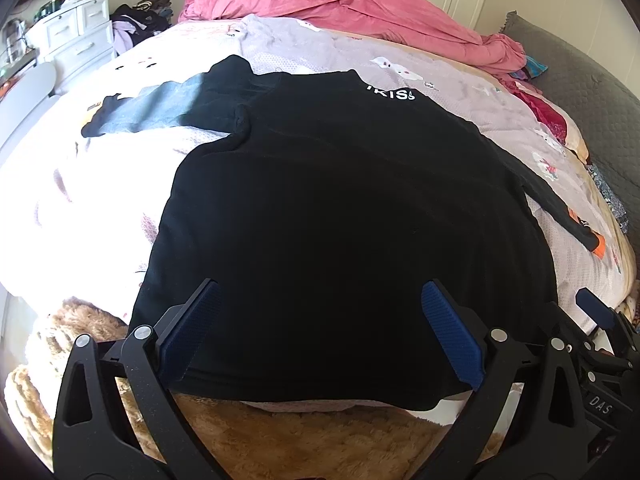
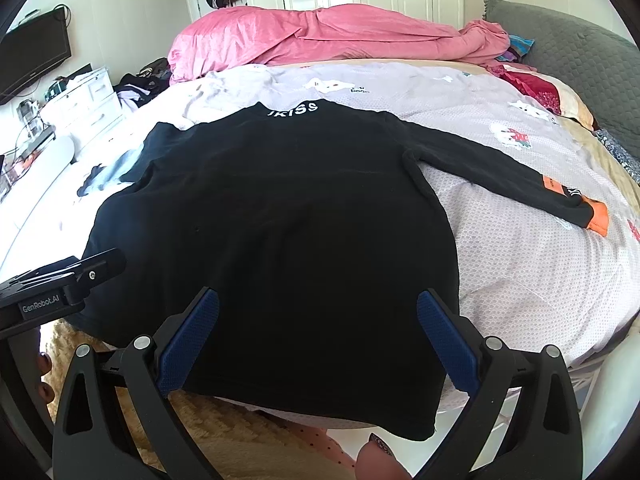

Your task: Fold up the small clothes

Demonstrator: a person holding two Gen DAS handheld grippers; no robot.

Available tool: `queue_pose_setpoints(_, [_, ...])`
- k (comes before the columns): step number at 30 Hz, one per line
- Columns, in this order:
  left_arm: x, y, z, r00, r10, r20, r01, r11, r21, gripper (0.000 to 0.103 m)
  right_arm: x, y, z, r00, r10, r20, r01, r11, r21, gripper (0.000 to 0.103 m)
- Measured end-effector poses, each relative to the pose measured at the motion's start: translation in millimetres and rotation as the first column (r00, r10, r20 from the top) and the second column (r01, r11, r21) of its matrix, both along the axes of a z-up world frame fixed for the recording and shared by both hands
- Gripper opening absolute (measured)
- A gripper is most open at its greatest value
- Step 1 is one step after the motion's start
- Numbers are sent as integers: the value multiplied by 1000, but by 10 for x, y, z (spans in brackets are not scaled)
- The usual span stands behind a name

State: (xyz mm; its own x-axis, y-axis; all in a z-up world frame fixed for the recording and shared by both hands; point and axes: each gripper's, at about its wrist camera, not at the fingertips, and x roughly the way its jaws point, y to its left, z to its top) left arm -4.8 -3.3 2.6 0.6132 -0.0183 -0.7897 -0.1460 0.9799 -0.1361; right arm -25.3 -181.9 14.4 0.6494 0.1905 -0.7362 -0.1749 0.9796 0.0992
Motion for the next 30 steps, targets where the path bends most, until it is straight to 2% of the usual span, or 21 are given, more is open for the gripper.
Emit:
queue_pose_setpoints(13, [110, -114, 15, 1000, -9, -4, 9, 1000, -9, 94, 100, -179, 17, 999, -50, 2, 50, 998, 23, 99])
queue_pose_setpoints(30, [674, -328, 116, 997, -81, -5, 81, 996, -27, 94, 516, -873, 12, 972, -233, -14, 233, 970, 65, 99])
